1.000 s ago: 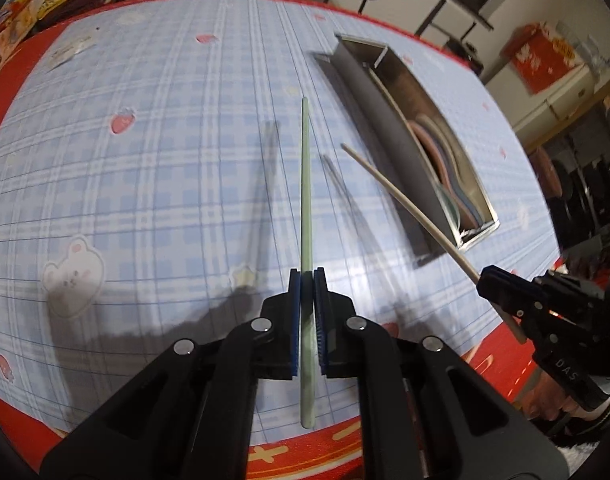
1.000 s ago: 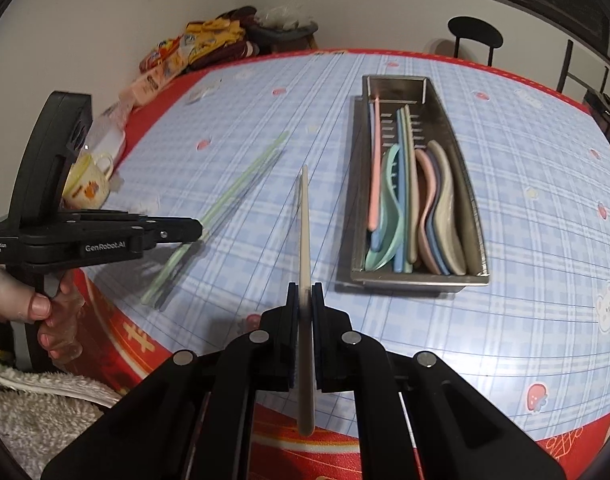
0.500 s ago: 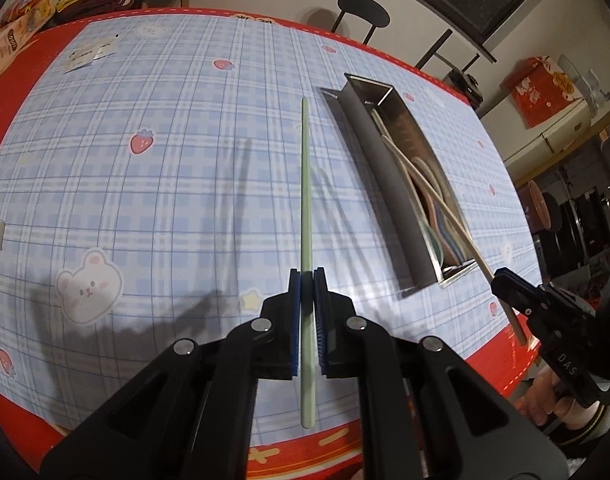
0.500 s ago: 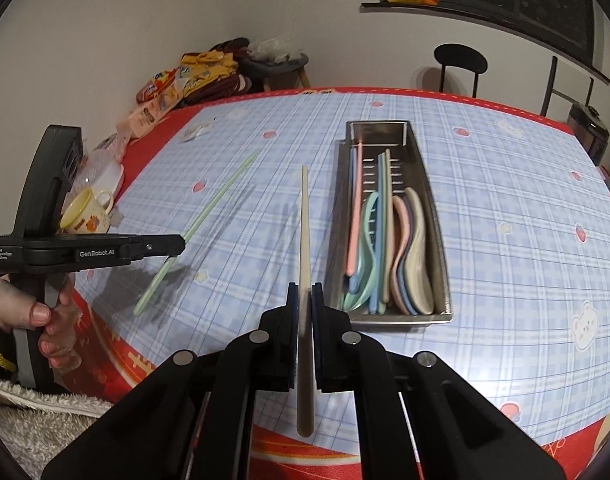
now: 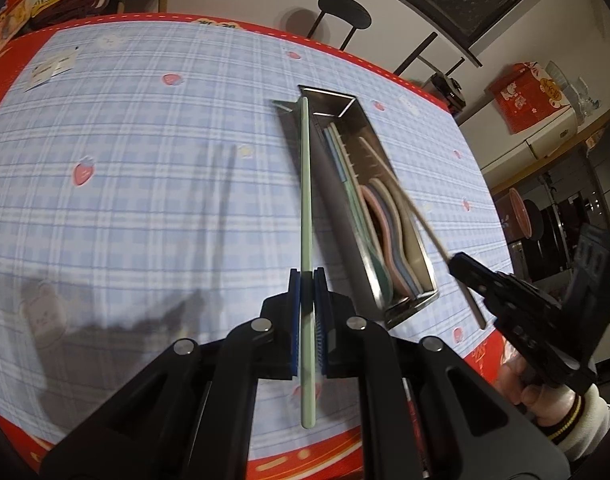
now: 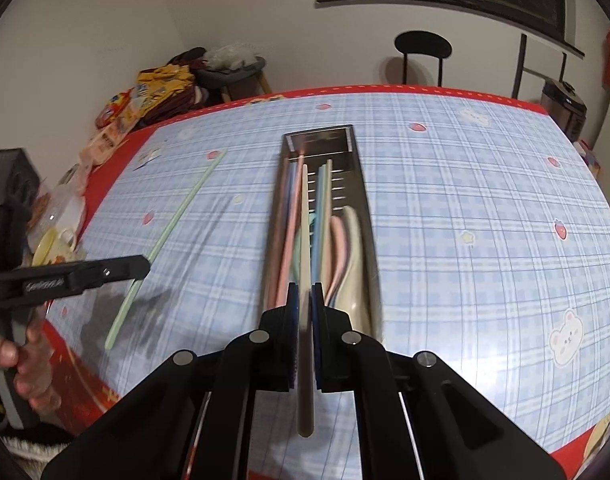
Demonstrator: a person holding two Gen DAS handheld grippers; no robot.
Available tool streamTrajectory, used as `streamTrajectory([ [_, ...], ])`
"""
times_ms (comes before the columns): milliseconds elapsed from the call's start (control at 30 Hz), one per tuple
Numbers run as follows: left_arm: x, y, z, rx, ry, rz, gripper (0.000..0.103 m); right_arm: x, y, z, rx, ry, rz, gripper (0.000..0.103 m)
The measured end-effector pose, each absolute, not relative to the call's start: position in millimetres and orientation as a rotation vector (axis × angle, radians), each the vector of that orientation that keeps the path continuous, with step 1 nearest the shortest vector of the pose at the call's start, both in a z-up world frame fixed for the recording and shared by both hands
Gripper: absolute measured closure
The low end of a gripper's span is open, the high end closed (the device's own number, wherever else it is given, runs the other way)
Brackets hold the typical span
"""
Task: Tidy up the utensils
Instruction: 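Carry the green and cream chopsticks with both tools into the steel basket, then open both tools to release the chopsticks into the basket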
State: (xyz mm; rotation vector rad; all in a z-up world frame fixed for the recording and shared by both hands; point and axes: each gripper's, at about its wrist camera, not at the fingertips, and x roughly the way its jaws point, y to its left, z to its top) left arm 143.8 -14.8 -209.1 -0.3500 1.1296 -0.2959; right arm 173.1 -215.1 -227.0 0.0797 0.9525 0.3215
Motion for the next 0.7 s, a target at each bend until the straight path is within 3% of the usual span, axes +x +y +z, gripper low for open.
streamTrajectory([
  [567,174,-25,-217,-0.405,1.156,-0.259,0.092,247,-210,-264,0.185,1.067,0.282,0.096],
  [667,178,-28,-220,-0.418,1.168,-0.259,0.092,250,-209,-267,0.188,1.084,0.293,0.092],
  [700,179,-28,-221,-0.42,1.171,-0.26,0.092,250,-210,-266,0.188,1.082,0.296,0.084],
])
